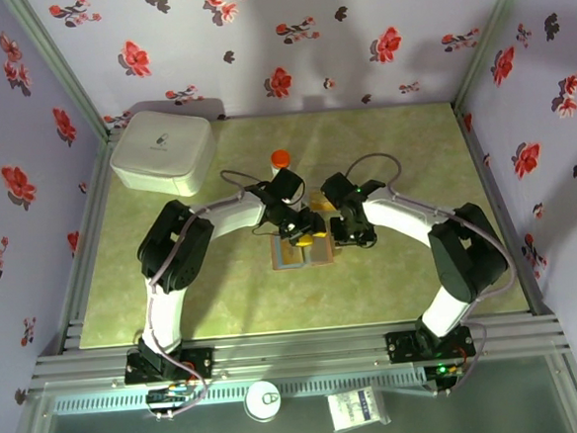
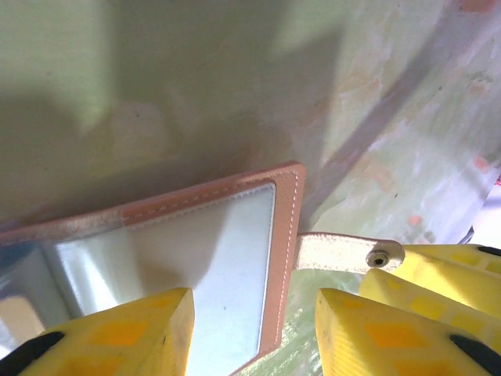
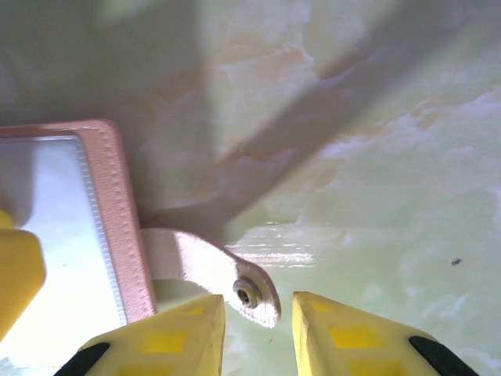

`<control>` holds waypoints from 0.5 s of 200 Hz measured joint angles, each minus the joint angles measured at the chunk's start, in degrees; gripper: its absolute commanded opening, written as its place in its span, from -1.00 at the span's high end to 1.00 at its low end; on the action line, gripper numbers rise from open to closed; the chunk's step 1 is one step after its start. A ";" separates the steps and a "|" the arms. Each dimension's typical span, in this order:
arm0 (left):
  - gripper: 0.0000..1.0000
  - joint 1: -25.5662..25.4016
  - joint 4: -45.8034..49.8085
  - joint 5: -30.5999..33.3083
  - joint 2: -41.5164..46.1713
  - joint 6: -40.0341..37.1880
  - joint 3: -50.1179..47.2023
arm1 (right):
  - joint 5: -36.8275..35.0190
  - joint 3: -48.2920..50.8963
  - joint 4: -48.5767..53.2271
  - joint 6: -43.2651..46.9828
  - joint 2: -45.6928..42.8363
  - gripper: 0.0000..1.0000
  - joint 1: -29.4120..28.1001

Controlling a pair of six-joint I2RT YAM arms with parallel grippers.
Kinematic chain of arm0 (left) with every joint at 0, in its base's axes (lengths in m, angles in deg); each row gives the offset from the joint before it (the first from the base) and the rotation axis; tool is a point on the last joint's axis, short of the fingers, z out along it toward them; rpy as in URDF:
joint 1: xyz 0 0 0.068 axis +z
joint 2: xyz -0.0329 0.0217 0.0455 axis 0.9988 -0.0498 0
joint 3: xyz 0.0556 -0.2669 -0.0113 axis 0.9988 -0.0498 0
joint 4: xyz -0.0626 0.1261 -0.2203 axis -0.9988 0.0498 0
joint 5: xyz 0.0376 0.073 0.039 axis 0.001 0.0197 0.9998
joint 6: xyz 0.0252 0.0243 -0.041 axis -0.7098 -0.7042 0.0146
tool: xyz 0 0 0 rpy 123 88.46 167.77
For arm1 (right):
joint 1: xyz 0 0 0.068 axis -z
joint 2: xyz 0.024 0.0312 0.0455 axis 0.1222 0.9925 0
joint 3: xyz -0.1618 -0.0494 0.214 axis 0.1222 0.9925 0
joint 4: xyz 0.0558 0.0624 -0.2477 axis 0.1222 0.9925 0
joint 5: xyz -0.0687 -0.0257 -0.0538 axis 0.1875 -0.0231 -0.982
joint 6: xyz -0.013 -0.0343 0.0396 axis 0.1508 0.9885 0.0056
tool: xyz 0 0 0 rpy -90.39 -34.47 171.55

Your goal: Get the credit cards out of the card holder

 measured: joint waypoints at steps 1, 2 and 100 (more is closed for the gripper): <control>0.13 0.02 0.00 0.04 0.07 -0.02 -0.07 | 0.13 0.00 -0.02 -0.02 -0.09 0.42 0.00; 0.13 0.02 0.00 0.11 0.20 -0.07 -0.17 | 0.20 0.00 0.00 -0.02 -0.13 0.42 0.00; 0.27 5.31 -1.84 2.82 10.49 -1.49 -9.79 | 6.71 -4.24 -0.59 -0.90 -0.87 0.41 -1.05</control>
